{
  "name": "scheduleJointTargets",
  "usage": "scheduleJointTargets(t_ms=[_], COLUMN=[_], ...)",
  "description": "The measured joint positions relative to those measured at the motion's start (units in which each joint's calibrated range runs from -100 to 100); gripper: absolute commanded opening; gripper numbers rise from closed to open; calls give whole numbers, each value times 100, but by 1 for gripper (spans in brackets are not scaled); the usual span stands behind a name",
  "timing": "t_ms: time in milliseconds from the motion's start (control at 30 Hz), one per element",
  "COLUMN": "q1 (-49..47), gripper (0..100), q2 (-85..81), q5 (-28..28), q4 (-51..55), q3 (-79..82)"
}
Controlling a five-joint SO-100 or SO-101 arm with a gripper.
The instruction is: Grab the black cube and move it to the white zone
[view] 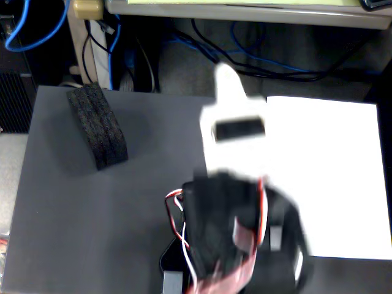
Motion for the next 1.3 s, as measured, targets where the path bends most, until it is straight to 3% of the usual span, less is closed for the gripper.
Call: scheduleJointTargets(t_ms=[300,533,767,967,1000,1133,1300], q1=[-1728,-2415,-3368,-3449,-3449,-3479,-3383], gripper=[2,2,2,2,3,26,35], q2=[3920,6916,7624,7624,7624,7632,7632], q5=[152,1117,2177,2822,2943,3074,3226], q4=[0,753,907,907,907,907,907], q3=[-1536,-3044,-3318,-3071,-2697,-2194,-2194])
